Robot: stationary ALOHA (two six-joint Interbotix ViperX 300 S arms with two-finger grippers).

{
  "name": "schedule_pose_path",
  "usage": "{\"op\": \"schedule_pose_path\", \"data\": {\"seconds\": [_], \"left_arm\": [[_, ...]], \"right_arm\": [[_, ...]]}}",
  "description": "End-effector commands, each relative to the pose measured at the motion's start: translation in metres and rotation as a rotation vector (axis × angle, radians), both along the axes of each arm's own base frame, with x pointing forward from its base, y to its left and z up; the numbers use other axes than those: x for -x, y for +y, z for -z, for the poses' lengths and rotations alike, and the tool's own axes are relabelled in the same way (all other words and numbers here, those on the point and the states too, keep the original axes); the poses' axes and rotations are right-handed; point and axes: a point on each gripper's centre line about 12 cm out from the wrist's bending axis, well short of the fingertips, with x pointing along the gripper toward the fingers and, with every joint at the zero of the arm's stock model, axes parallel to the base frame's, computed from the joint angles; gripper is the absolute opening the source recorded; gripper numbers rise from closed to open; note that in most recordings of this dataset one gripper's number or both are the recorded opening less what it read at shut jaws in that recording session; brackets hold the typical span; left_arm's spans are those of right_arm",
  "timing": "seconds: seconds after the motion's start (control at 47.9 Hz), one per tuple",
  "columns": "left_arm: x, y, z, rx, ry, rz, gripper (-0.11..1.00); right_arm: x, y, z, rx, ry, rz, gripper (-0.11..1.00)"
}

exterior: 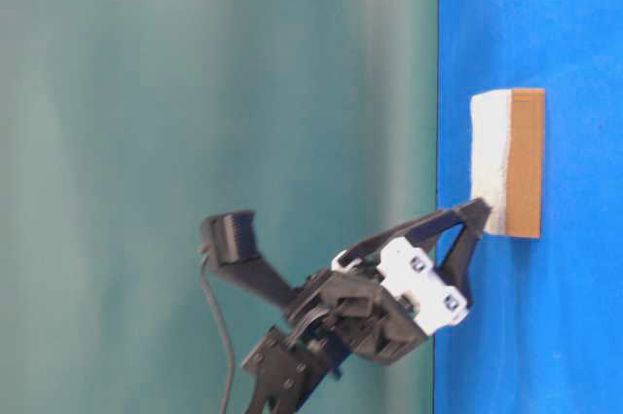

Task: Hand over the sponge with the left arm and wipe it with the right arm.
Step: 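Move the left gripper open toward the grey-and-tan sponge, then close the left gripper on the sponge's near end and lift it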

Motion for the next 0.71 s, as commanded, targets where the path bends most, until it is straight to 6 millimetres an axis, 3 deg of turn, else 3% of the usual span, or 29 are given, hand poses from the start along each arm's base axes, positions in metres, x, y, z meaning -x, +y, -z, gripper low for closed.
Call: {"op": "schedule_pose_path", "data": {"seconds": [0.0, 0.25, 0.688], "left_arm": [[-0.010, 0.004, -0.006, -0.015, -0.024, 0.004, 0.93], [-0.018, 0.013, 0.015, -0.026, 0.021, 0.006, 0.93], [-0.019, 0.018, 0.016, 0.007, 0.040, -0.021, 0.92]], "right_arm": [[-0.002, -0.001, -0.005, -0.003, -0.012, 0.007, 0.00], [-0.002, -0.003, -0.004, -0.001, -0.005, 0.014, 0.00], [-0.002, -0.003, -0.004, -0.003, -0.002, 0.016, 0.00]]}}
